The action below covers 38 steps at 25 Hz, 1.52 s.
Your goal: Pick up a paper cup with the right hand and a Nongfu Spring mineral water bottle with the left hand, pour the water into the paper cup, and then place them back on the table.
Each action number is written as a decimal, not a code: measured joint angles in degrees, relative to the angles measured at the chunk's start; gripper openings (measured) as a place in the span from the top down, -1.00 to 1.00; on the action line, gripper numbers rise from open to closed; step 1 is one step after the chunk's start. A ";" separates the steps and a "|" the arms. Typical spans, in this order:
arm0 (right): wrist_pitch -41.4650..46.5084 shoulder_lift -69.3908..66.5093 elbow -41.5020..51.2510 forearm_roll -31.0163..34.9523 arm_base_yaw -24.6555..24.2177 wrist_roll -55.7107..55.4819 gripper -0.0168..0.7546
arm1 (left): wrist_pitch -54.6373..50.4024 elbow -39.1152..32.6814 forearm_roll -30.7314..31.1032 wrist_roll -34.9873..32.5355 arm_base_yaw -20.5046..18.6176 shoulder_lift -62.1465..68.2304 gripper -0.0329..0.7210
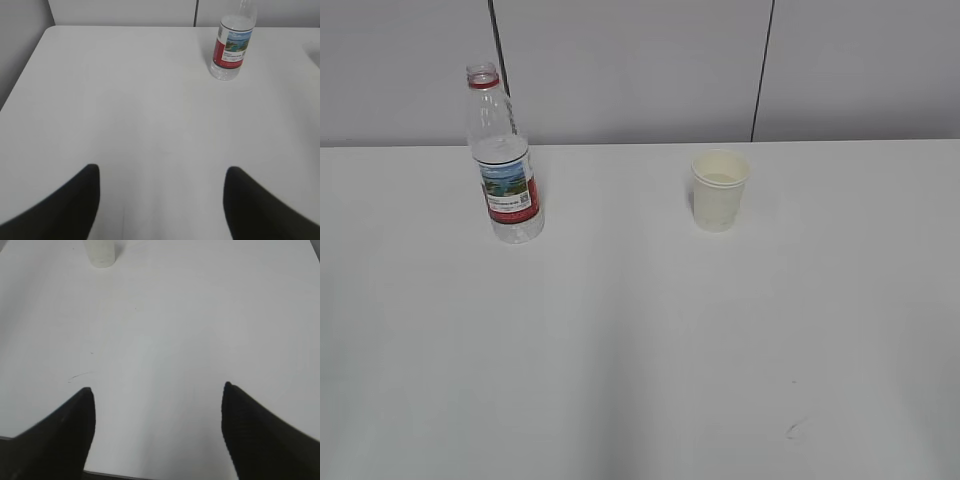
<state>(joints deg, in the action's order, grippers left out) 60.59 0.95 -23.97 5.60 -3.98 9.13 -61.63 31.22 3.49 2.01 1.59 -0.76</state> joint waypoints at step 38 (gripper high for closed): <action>0.00 0.00 0.00 0.00 0.00 0.00 -0.56 | 0.00 0.00 0.00 0.00 0.00 0.00 -0.32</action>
<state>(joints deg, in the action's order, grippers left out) 60.59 0.95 -23.97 5.60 -3.98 9.13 -61.63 31.22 3.49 2.01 1.59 -0.76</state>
